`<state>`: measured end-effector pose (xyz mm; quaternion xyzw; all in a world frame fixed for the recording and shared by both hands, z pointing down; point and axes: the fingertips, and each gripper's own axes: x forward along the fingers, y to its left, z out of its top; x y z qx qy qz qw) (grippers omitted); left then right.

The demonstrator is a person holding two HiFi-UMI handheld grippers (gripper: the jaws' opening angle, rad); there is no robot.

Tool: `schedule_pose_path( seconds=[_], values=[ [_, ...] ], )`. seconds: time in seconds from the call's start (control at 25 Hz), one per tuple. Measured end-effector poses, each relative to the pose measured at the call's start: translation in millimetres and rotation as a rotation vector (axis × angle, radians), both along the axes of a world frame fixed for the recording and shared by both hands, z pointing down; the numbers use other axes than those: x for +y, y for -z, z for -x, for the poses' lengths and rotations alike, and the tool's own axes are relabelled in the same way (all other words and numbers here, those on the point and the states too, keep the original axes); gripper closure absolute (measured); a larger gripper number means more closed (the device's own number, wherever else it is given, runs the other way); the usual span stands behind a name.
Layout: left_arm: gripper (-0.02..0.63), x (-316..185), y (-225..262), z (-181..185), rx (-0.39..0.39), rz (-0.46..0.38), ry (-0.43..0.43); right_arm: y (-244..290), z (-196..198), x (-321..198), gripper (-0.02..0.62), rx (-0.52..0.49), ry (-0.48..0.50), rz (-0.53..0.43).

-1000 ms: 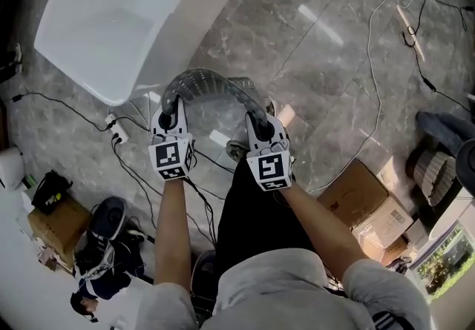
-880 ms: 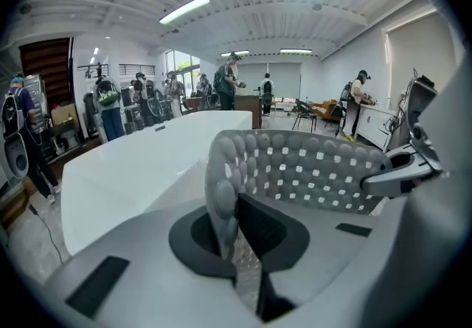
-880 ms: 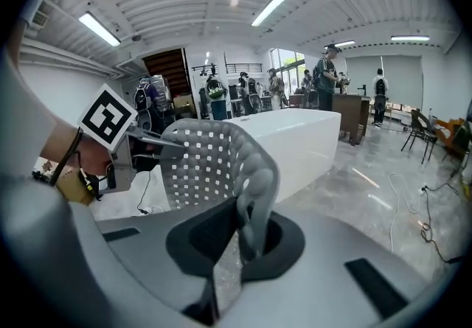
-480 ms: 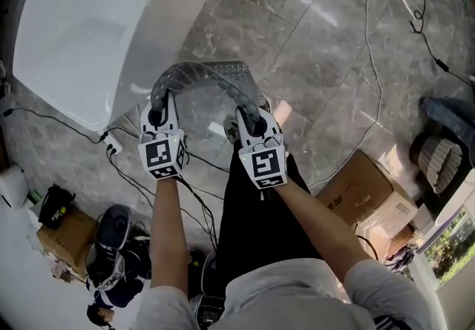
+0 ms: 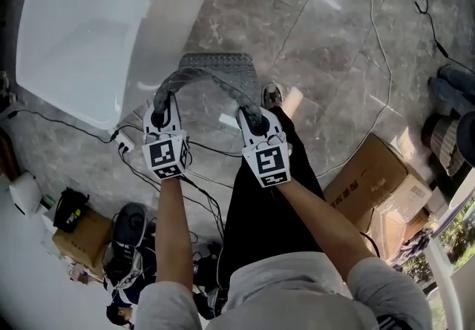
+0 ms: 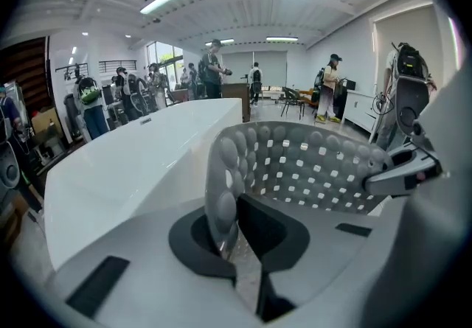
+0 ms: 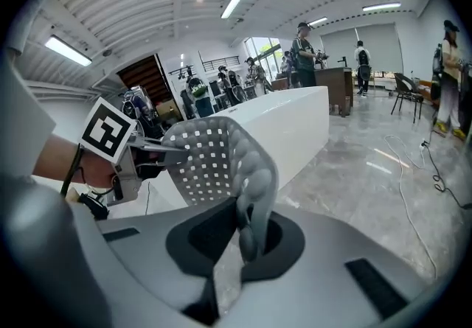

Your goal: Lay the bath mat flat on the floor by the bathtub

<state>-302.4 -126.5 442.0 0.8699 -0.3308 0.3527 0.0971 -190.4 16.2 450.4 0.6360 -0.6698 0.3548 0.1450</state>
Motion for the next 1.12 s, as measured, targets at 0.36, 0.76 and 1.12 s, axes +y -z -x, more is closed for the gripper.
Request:
schedule_pose_path(
  seconds=[0.36, 0.76, 1.12],
  values=[
    [0.575, -16.3, -20.4, 7.5, -0.057, -0.019, -0.054, -18.6, 7.7, -2.7, 0.574, -0.048, -0.071, 0.026],
    [0.575, -47.6, -72.1, -55.4, -0.007, -0.009, -0.064, -73.7, -52.0, -28.3, 0.574, -0.015, -0.092, 0.041],
    [0.575, -81.2, -98.8, -108.8, -0.024, -0.02, -0.123, -102.5, -107.3, -59.5, 0.574, -0.006, -0.089, 0.064]
  ],
)
